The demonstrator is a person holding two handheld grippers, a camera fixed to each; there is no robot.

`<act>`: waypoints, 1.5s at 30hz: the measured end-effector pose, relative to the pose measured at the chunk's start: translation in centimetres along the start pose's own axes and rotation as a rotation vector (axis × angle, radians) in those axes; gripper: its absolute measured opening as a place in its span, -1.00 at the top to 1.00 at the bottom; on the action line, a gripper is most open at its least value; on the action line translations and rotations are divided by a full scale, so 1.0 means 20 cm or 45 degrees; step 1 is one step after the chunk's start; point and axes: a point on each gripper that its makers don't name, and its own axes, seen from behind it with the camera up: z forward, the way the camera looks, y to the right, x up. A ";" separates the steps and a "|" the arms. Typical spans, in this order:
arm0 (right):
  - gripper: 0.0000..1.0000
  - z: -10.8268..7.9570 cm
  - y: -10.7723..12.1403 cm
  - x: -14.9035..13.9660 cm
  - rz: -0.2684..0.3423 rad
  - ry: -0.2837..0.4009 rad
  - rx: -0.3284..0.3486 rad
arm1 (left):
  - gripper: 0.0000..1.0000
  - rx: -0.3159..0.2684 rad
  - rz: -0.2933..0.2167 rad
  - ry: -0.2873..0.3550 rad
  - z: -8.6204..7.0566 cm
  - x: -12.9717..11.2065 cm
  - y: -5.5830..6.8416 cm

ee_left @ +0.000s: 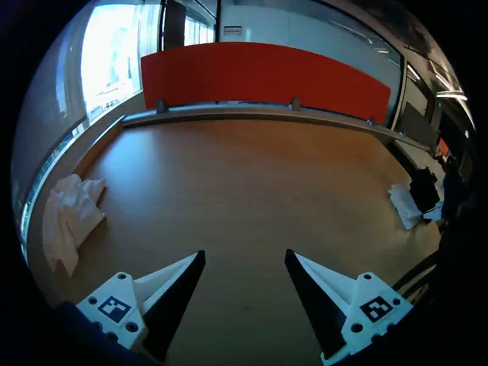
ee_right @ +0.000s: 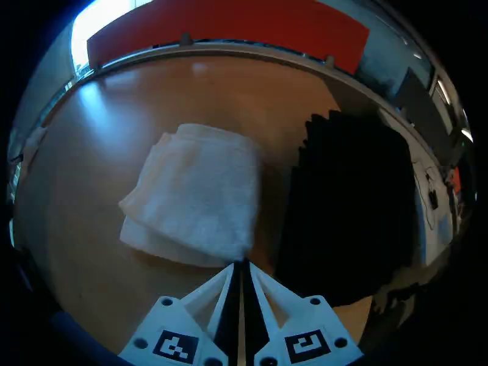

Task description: Fold towel

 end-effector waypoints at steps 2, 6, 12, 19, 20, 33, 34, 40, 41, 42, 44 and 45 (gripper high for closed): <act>0.95 0.01 0.00 -0.01 0.010 -0.008 -0.003 | -0.94 0.001 0.001 0.000 0.00 0.00 0.00; 0.95 0.01 0.01 -0.04 0.020 -0.021 -0.005 | -0.95 0.003 0.002 -0.002 0.00 0.00 0.00; 0.95 0.01 0.02 -0.07 0.022 -0.041 -0.009 | -0.95 0.002 -0.001 -0.004 0.01 0.00 0.00; 0.95 0.02 0.02 -0.08 0.022 -0.050 -0.015 | -0.94 -0.004 0.003 -0.005 0.01 0.00 0.01; 0.95 0.02 0.02 -0.08 0.022 -0.050 -0.016 | -0.94 -0.004 0.003 -0.006 0.01 0.00 0.01; 0.95 0.02 0.02 -0.08 0.030 -0.049 -0.020 | -0.95 -0.008 0.004 -0.012 0.02 -0.01 0.01; 0.95 0.02 0.02 -0.08 0.030 -0.049 -0.020 | -0.94 -0.008 0.004 -0.011 0.02 -0.01 0.01; 0.95 0.02 0.02 -0.09 0.022 -0.052 -0.023 | -0.94 -0.010 0.004 -0.012 0.02 0.00 0.01; 0.95 0.02 0.02 -0.09 0.021 -0.052 -0.024 | -0.94 -0.010 0.004 -0.012 0.02 0.00 0.01; 0.95 0.02 0.02 -0.09 0.020 -0.052 -0.024 | -0.94 -0.010 0.004 -0.012 0.02 0.00 0.01; 0.95 0.02 0.02 -0.09 0.021 -0.052 -0.024 | -0.94 -0.010 0.005 -0.013 0.02 0.00 0.01; 0.95 0.02 0.02 -0.09 0.021 -0.053 -0.024 | -0.94 -0.010 0.006 -0.013 0.02 -0.01 0.01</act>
